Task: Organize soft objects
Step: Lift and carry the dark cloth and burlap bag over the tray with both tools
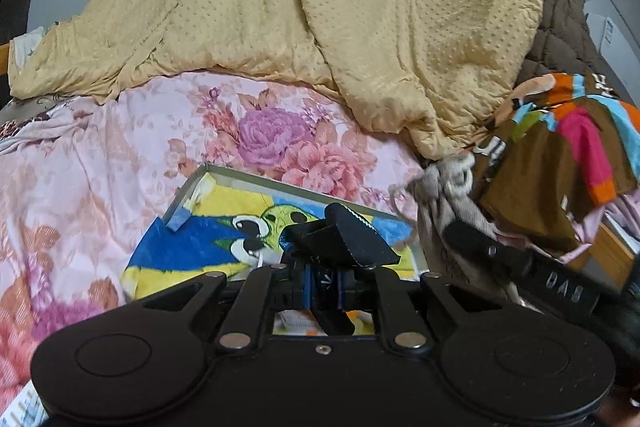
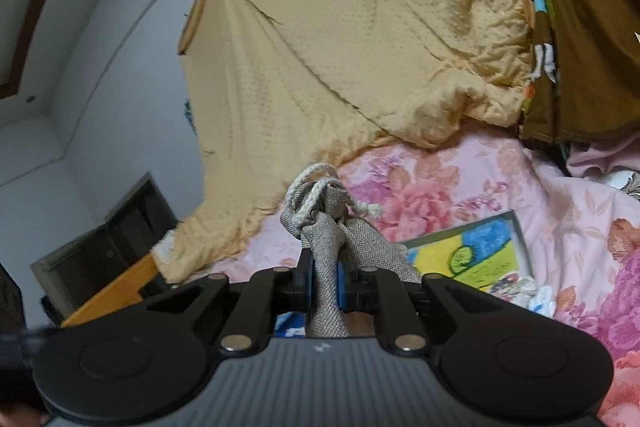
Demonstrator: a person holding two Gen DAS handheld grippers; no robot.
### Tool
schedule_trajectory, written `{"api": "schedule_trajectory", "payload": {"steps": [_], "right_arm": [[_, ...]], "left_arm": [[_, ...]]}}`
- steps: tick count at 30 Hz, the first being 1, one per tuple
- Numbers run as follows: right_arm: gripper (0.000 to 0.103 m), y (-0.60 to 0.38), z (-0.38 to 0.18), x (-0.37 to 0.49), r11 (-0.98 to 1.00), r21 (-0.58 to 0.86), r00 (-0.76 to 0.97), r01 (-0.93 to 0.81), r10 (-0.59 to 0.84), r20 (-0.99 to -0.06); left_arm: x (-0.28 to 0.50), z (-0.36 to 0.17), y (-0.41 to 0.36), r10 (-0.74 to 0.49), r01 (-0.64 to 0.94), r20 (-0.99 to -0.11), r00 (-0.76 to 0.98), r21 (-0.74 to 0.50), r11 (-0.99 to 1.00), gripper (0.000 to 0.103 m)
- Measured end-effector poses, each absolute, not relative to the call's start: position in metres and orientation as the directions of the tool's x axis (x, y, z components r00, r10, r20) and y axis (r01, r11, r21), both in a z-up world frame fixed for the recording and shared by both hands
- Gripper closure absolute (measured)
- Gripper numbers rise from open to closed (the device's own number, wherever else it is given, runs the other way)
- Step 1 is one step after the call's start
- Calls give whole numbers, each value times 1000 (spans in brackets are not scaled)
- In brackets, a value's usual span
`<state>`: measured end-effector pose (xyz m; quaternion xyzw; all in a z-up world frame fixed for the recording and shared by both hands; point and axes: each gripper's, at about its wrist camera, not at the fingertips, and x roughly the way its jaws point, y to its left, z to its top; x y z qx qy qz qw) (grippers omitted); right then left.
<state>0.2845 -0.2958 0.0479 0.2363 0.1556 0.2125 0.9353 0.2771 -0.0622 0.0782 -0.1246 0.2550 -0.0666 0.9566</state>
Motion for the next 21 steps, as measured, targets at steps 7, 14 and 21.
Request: {"api": "schedule_trajectory", "payload": {"steps": [7, 14, 21], "right_arm": [[90, -302, 27, 309, 823, 503, 854, -265, 442, -273], [90, -306, 12, 325, 809, 534, 843, -247, 451, -294], [90, -315, -2, 340, 786, 580, 832, -214, 458, -314]], "left_arm": [[313, 61, -79, -181, 38, -490, 853, -288, 957, 92], [337, 42, -95, -146, 6, -510, 848, -265, 964, 92], [350, 34, -99, -119, -9, -526, 842, -234, 972, 91]]}}
